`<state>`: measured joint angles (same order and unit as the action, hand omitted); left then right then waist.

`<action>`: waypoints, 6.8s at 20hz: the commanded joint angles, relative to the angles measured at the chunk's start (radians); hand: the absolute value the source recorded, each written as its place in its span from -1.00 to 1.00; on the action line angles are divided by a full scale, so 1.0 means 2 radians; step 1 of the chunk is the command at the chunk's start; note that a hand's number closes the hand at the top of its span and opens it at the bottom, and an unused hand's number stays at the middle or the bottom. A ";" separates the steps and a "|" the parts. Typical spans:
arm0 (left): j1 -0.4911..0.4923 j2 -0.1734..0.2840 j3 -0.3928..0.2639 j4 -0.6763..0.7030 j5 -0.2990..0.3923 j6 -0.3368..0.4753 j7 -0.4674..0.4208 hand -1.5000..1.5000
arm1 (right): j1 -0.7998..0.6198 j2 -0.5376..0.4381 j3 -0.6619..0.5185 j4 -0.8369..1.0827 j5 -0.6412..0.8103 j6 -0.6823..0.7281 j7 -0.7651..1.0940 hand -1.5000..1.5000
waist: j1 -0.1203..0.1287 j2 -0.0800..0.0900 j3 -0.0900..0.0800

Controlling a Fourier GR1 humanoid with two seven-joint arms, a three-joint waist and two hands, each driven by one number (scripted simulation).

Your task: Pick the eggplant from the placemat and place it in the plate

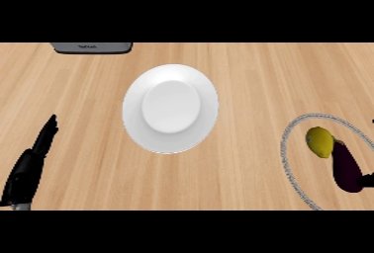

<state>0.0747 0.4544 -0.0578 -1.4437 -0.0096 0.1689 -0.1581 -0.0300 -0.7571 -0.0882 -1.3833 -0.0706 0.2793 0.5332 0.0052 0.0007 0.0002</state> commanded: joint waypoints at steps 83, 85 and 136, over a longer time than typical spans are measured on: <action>-0.027 -0.084 0.088 0.002 -0.091 -0.094 0.007 0.00 | -0.458 0.378 0.258 0.097 0.448 -0.238 0.178 1.00 | 0.015 0.004 -0.001; -0.032 -0.091 0.081 -0.013 -0.096 -0.090 0.028 0.00 | -0.459 0.378 0.241 0.143 0.430 -0.242 0.127 1.00 | 0.012 0.003 0.000; 0.017 -0.118 0.094 -0.033 -0.127 -0.084 0.009 0.00 | -0.092 0.208 0.098 -0.029 0.004 -0.438 -0.303 -1.00 | -0.004 -0.001 0.000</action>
